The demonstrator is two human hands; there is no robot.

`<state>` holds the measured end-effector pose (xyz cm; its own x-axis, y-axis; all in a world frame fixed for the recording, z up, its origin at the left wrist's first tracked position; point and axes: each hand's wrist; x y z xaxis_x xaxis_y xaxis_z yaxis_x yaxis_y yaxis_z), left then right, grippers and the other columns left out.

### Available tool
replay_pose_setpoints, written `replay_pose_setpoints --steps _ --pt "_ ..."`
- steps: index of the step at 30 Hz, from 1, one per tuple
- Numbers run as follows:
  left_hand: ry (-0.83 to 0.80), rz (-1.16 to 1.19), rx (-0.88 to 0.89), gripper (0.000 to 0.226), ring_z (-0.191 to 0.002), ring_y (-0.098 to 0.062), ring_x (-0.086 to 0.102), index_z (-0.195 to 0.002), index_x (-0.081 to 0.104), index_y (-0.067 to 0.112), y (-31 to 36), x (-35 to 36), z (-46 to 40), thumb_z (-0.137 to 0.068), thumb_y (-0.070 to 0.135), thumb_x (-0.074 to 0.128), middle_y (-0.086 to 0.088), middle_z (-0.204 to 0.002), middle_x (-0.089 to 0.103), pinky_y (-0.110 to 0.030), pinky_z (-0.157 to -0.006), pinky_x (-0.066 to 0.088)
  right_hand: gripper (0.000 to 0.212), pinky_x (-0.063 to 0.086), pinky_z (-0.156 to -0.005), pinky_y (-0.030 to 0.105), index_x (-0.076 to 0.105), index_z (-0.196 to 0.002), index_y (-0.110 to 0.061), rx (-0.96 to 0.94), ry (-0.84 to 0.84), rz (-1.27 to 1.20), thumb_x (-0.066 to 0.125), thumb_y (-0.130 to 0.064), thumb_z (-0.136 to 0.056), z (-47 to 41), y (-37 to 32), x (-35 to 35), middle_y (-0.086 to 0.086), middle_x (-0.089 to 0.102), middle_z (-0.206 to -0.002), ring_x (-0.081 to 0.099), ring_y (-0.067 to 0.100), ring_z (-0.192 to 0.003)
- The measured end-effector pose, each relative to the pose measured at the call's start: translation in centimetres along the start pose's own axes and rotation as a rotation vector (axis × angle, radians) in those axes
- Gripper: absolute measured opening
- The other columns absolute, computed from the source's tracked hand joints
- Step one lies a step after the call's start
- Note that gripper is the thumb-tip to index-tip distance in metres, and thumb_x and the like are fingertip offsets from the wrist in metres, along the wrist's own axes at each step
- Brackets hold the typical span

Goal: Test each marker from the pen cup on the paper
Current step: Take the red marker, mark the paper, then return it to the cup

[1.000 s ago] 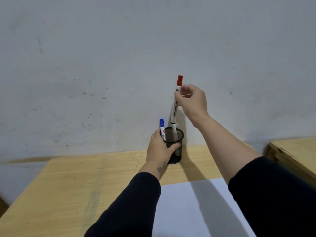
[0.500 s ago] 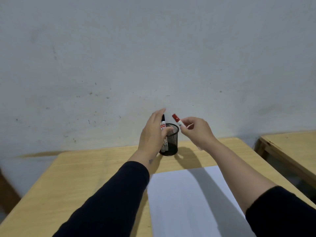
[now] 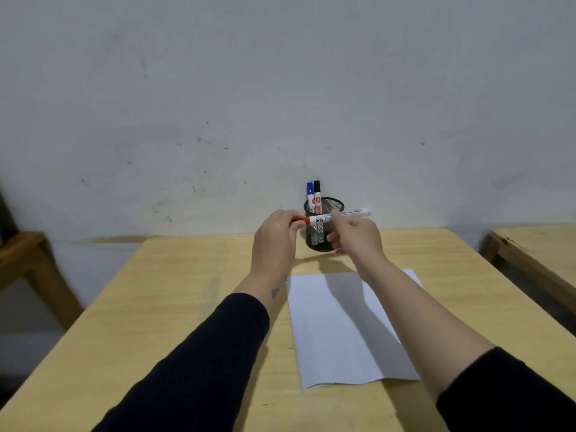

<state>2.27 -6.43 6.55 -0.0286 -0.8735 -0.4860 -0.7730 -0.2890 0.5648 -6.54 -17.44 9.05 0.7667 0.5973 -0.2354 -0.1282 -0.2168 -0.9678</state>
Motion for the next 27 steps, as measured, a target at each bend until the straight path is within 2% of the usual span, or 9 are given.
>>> replay_pose_setpoints --steps 2,3,7,13,16,18,22,25,27 --pt "-0.018 0.010 0.011 0.013 -0.082 -0.008 0.056 -0.095 0.069 0.013 0.3 0.2 0.9 -0.092 0.014 0.057 0.001 -0.093 0.068 -0.013 -0.070 0.037 0.040 0.043 -0.054 0.030 0.062 -0.079 -0.005 0.322 -0.171 -0.363 0.053 -0.041 -0.093 0.3 -0.3 0.6 0.007 0.058 -0.061 0.047 0.019 -0.051" --pt "-0.037 0.022 0.008 0.012 -0.082 -0.007 0.055 -0.095 0.069 0.012 0.3 0.3 1.2 -0.092 0.014 0.057 0.000 -0.093 0.068 -0.014 -0.071 0.037 0.035 0.039 -0.050 0.027 0.060 -0.082 -0.006 0.372 -0.190 -0.457 0.053 -0.038 -0.094 0.2 -0.2 0.8 0.007 0.055 -0.060 0.044 0.017 -0.049" --pt "-0.095 -0.003 -0.046 0.017 -0.086 -0.011 0.057 -0.102 0.068 0.013 0.0 0.0 2.5 -0.093 0.021 0.056 0.000 -0.096 0.066 -0.020 -0.074 0.041 0.028 0.043 -0.040 0.018 0.056 -0.076 -0.004 0.291 -0.135 -0.421 0.051 -0.023 -0.096 0.4 0.4 2.2 0.009 0.055 -0.061 0.046 0.015 -0.049" --pt "-0.222 -0.040 -0.107 0.023 -0.076 -0.016 0.051 -0.099 0.073 0.013 -0.1 -0.8 1.8 -0.096 0.022 0.052 -0.007 -0.084 0.064 -0.028 -0.065 0.035 0.032 0.042 -0.049 0.024 0.058 -0.073 -0.006 0.203 -0.156 -0.321 0.048 -0.024 -0.097 0.3 1.3 2.8 0.008 0.054 -0.061 0.046 0.016 -0.051" --pt "-0.259 -0.059 -0.184 0.028 -0.069 -0.019 0.048 -0.087 0.071 0.010 -0.2 -1.2 2.0 -0.098 0.021 0.047 -0.008 -0.075 0.059 -0.033 -0.063 0.036 0.032 0.042 -0.050 0.024 0.057 -0.070 -0.008 0.181 -0.147 -0.308 0.048 -0.023 -0.096 0.2 1.3 3.7 0.006 0.053 -0.059 0.045 0.016 -0.050" --pt "-0.246 0.038 -0.309 0.031 -0.068 -0.018 0.049 -0.083 0.069 0.008 -0.7 -1.6 2.4 -0.098 0.021 0.045 -0.006 -0.076 0.059 -0.031 -0.062 0.039 0.031 0.042 -0.052 0.025 0.056 -0.070 -0.009 0.179 -0.118 -0.292 0.048 -0.023 -0.096 0.0 1.6 3.9 0.005 0.052 -0.059 0.045 0.015 -0.050" --pt "-0.318 0.075 -0.430 0.021 -0.077 -0.013 0.056 -0.097 0.070 0.009 -2.2 -2.5 3.5 -0.096 0.018 0.051 0.001 -0.089 0.063 -0.010 -0.054 0.037 0.026 0.044 -0.052 0.024 0.059 -0.077 -0.008 0.156 -0.108 -0.223 0.050 -0.024 -0.095 -0.5 2.7 3.4 0.004 0.055 -0.061 0.047 0.015 -0.051" --pt "-0.372 0.013 -0.462 0.010 -0.083 -0.016 0.059 -0.091 0.068 0.015 -3.4 -1.9 4.9 -0.091 0.018 0.059 0.002 -0.090 0.065 -0.021 -0.065 0.043 0.021 0.048 -0.051 0.025 0.060 -0.077 -0.008 0.088 -0.114 -0.198 0.056 -0.023 -0.091 0.1 3.7 4.0 0.006 0.061 -0.062 0.052 0.015 -0.051" --pt "-0.368 -0.092 -0.443 0.009 -0.092 -0.019 0.059 -0.093 0.068 0.019 -4.1 -1.1 5.8 -0.089 0.022 0.061 0.002 -0.095 0.063 -0.032 -0.081 0.047 0.018 0.049 -0.052 0.027 0.062 -0.076 -0.008 0.047 -0.079 -0.178 0.062 -0.023 -0.087 0.6 4.2 4.4 0.006 0.065 -0.063 0.056 0.016 -0.052"
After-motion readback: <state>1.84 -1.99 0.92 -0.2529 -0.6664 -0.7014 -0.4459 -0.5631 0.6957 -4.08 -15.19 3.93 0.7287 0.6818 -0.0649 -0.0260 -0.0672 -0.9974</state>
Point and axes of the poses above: each hand's wrist, its own z-axis away from the middle knuckle, its own x-axis out of the palm, y = z × x
